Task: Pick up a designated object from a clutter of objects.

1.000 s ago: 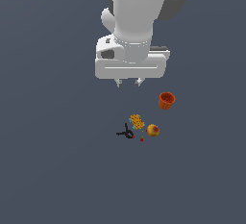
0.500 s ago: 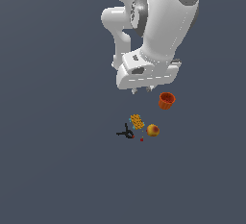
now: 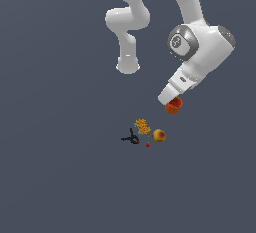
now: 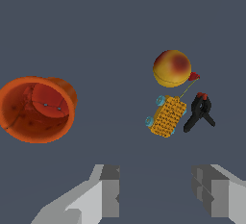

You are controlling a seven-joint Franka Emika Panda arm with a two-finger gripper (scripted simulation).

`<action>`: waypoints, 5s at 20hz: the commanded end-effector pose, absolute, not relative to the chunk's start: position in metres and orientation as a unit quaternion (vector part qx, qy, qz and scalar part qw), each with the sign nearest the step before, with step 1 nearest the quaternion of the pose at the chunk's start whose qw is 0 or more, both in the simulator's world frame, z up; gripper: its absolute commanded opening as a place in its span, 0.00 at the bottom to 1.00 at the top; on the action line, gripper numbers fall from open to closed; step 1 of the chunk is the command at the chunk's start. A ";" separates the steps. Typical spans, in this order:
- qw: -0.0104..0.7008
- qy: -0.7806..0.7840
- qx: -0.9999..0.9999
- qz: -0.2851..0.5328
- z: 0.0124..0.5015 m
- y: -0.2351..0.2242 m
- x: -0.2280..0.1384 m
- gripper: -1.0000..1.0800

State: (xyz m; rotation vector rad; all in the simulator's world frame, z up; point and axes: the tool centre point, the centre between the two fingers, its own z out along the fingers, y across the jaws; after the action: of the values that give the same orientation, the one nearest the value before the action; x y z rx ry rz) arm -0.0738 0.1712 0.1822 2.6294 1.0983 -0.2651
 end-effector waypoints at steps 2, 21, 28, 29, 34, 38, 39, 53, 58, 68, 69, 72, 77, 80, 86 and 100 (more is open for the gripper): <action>0.163 0.471 0.860 -0.106 0.152 0.205 -0.104 0.62; 0.199 0.654 0.718 -0.127 0.092 0.267 -0.184 0.62; 0.199 0.657 0.716 -0.128 0.074 0.259 -0.185 0.62; 0.199 0.657 0.716 -0.128 0.071 0.258 -0.185 0.62; 0.198 0.657 0.716 -0.128 0.068 0.256 -0.185 0.00; 0.198 0.657 0.716 -0.128 0.068 0.256 -0.185 0.00; 0.198 0.657 0.716 -0.128 0.068 0.256 -0.185 0.00; 0.199 0.657 0.716 -0.128 0.086 0.240 -0.181 0.00; 0.199 0.657 0.716 -0.128 0.107 0.221 -0.177 0.00; 0.198 0.657 0.716 -0.127 0.171 0.162 -0.165 0.00; 0.198 0.657 0.716 -0.127 0.178 0.156 -0.164 0.00; 0.197 0.657 0.716 -0.127 0.200 0.136 -0.160 0.00; 0.196 0.658 0.716 -0.127 0.237 0.103 -0.153 0.00; 0.196 0.658 0.716 -0.126 0.261 0.081 -0.148 0.00; 0.196 0.658 0.716 -0.126 0.312 0.035 -0.138 0.00; 0.199 0.657 0.716 -0.128 0.412 -0.054 -0.113 0.00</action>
State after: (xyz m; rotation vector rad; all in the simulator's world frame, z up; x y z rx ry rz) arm -0.1148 -0.0471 0.4030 2.0040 1.8382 -0.3579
